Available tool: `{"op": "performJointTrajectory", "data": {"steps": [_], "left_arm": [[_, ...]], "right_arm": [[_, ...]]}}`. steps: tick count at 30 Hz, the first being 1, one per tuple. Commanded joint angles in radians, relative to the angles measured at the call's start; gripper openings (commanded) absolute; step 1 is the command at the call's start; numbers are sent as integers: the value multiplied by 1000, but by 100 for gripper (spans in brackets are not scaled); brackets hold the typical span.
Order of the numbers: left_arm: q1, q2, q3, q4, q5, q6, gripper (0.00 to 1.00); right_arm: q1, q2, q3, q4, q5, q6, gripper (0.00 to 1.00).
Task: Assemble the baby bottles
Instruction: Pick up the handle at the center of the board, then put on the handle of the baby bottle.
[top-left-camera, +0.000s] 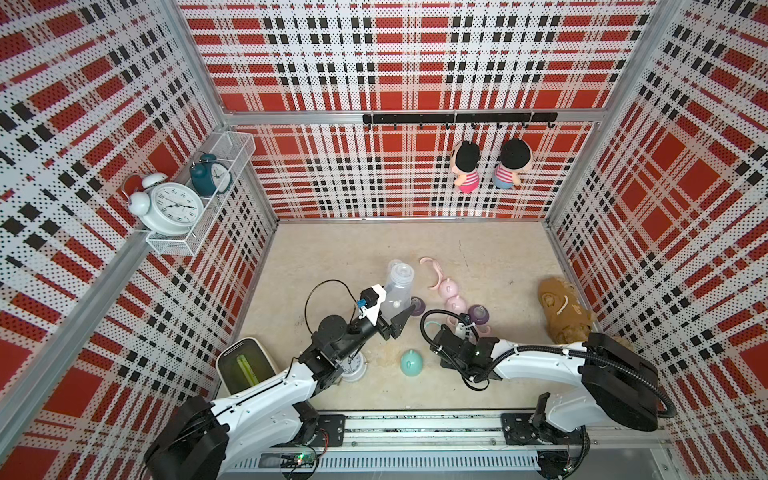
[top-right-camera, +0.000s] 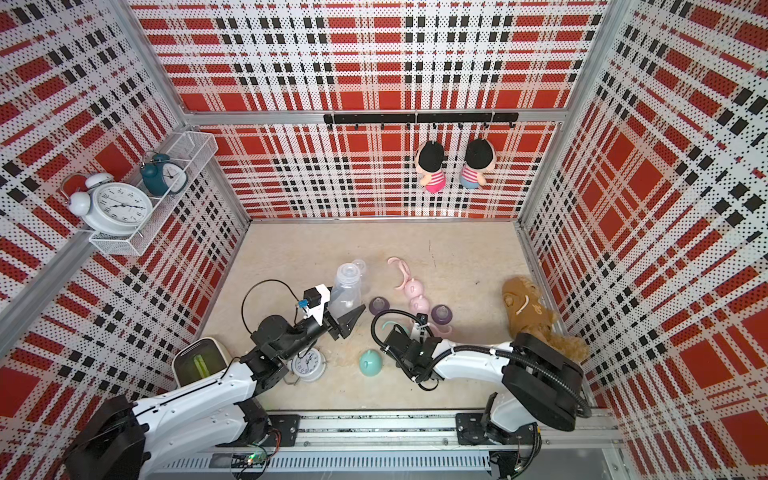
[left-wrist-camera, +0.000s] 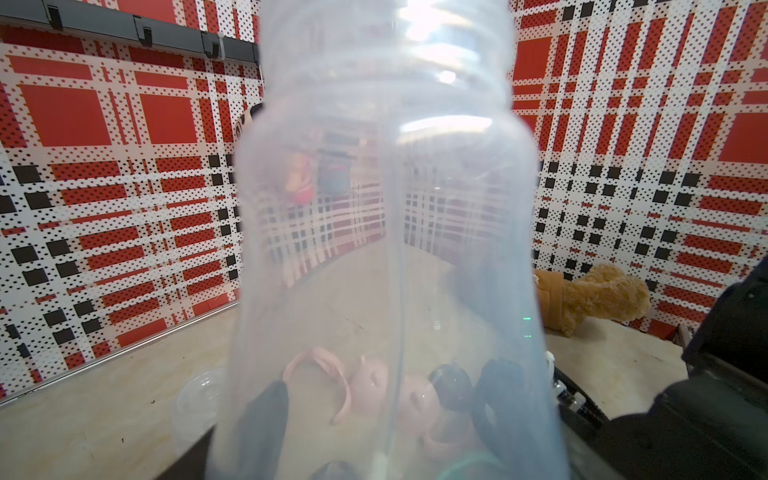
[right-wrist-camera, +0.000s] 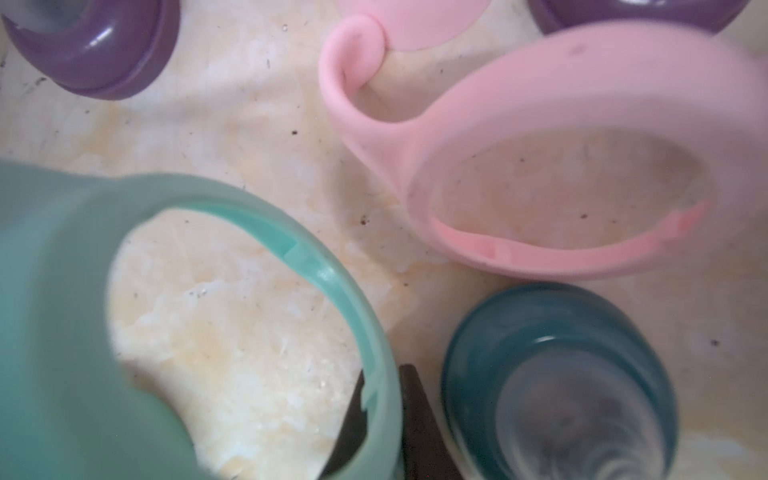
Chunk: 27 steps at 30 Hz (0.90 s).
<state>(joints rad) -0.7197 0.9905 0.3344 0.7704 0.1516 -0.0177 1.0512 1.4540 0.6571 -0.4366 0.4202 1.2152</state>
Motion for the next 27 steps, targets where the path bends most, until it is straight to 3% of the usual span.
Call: {"op": "performJointTrajectory", "data": {"steps": [1,7,13,20,25,26,27], "left_arm": [[5,11,34,18,22,-5,0],[5,41,34,18,37,-9,0],[0,77,27,47,57,-21,0],[-27,128,39,53,47,-10,0],[-57,181,64,53,46,-11,0],[-61,192,71,53,47,-13,0],[-64,201,78,53,50,-17,0]], "right_arm": [[-16,-29,45,-100,97,-41,0],[-96,-172,129,-239,223,-225,0],[-161,-310,246,-247,297,-481,0],[-177,-231,519,-321,457,-671,0],[-177,-153,629,-269,461,-671,0],[-177,-146,641,-262,456,-844,0],[-175,-136,649,-252,445,-874,0]]}}
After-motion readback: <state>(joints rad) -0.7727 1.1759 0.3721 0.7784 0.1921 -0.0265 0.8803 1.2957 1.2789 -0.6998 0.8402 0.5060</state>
